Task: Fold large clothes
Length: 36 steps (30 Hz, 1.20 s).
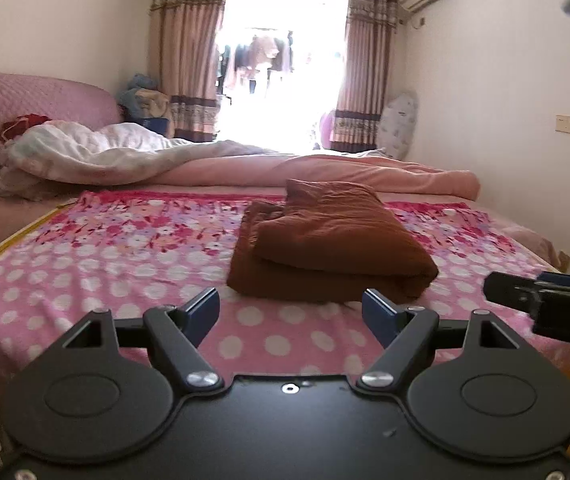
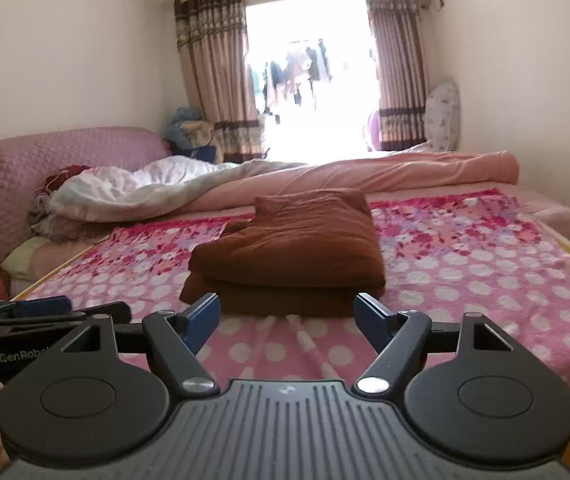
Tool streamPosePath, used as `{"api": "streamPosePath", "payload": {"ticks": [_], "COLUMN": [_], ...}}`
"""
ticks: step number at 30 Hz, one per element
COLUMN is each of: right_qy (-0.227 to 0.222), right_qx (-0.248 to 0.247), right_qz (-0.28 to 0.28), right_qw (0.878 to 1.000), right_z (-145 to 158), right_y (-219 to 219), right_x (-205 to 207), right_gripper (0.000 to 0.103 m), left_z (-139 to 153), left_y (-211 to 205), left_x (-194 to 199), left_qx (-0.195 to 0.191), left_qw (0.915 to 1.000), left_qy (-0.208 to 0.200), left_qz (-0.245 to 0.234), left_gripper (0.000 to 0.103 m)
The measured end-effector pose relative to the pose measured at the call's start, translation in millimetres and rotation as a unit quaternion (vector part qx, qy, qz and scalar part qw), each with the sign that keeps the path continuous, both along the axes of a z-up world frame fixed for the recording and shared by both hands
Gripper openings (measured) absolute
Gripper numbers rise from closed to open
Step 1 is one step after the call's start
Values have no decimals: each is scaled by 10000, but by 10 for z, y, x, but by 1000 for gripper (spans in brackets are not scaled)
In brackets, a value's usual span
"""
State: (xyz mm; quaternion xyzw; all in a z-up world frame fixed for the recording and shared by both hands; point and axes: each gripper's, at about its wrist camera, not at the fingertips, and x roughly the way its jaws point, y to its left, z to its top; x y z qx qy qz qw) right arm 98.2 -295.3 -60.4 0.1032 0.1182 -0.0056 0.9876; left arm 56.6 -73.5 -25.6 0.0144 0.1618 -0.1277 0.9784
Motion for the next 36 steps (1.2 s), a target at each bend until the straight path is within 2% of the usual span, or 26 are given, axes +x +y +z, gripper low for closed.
{"api": "streamPosePath", "payload": {"ticks": [4, 11, 36], "right_qy": [-30, -125, -133], "right_qx": [64, 27, -2], "right_qz": [-54, -199, -158], "right_qw": [10000, 9997, 9998], "right_z": [-7, 5, -3], "right_y": [-2, -28, 23], "right_x": [-50, -181, -283], "right_gripper": [89, 89, 89], "left_z": [16, 59, 40], "left_y": [79, 201, 187], "left_x": [-11, -29, -44], "left_qx": [-174, -212, -166], "left_qw": [9998, 9993, 9996], "left_qy": [-3, -91, -19], "left_qz": [60, 310, 232], "left_gripper": [80, 80, 80]}}
